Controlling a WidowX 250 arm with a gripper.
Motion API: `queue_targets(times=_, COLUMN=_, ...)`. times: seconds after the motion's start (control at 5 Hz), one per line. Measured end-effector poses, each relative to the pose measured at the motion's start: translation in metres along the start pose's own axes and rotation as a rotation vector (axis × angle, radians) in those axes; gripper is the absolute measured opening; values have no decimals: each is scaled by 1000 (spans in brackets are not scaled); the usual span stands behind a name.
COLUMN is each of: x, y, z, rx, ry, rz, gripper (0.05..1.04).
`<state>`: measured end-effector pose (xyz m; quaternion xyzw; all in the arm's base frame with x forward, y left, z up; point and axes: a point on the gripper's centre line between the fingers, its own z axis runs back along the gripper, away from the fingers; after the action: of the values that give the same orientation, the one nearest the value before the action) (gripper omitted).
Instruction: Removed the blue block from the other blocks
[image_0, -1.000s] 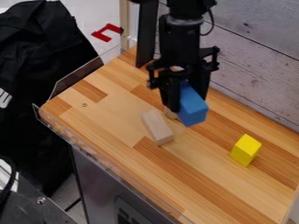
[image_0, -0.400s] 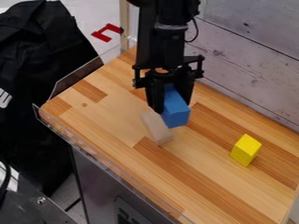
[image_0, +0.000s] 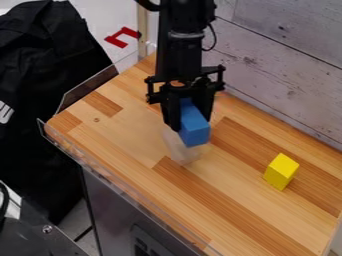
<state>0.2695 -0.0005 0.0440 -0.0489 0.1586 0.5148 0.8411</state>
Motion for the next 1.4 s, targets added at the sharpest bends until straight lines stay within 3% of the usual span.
queue_targets(times=1.0, x=13, y=3, z=-35, rx=44, ry=69, rz=-23, gripper=579)
queue_targets(times=1.4, x=17, y=2, z=-33, rx=30, ry=58, rz=-17, gripper=579)
